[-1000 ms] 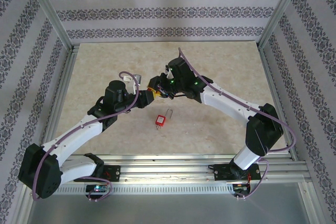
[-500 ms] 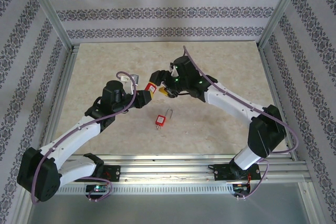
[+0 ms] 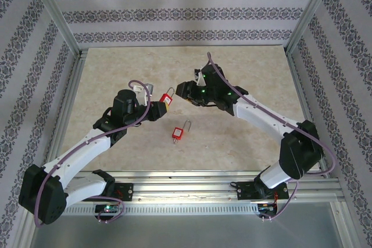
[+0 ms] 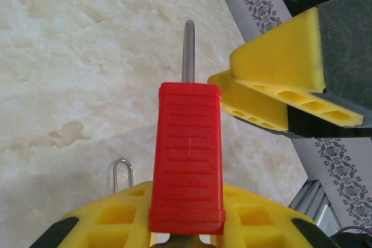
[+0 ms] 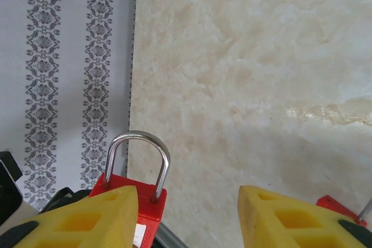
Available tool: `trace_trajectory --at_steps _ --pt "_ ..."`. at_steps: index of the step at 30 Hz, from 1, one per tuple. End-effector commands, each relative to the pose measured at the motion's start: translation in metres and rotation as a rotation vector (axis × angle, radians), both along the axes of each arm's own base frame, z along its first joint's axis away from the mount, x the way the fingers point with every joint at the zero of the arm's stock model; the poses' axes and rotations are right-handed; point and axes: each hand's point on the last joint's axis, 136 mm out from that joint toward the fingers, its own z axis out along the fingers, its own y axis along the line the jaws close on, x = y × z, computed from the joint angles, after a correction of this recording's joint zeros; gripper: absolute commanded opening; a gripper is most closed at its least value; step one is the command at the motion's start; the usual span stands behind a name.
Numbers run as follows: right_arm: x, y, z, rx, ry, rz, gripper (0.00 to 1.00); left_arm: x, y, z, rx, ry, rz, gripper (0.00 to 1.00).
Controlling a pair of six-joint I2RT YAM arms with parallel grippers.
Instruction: Unlock with the key
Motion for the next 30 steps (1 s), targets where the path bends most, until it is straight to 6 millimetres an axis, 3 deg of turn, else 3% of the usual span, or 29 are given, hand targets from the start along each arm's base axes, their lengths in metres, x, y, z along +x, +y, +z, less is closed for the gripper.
trace_trajectory --at_steps 1,15,21,30 --pt "0.004 0.012 0.003 0.021 -0.06 0.039 0.46 -0.001 0.0 0.014 -0.024 -0.04 -0.017 0.1" --pt "0.015 0.028 -0.008 0.108 -0.038 0.04 0.21 -0.005 -0.005 0.015 -0.054 -0.028 -0.046 0.06" --pt "0.026 0.021 -0.007 0.124 -0.028 0.004 0.04 -0.013 -0.002 0.01 -0.052 -0.016 -0.049 0.05" --pt "0.042 -0.004 -0.013 0.148 0.016 -0.1 0.0 -0.022 0.004 -0.002 -0.026 0.003 -0.042 0.03"
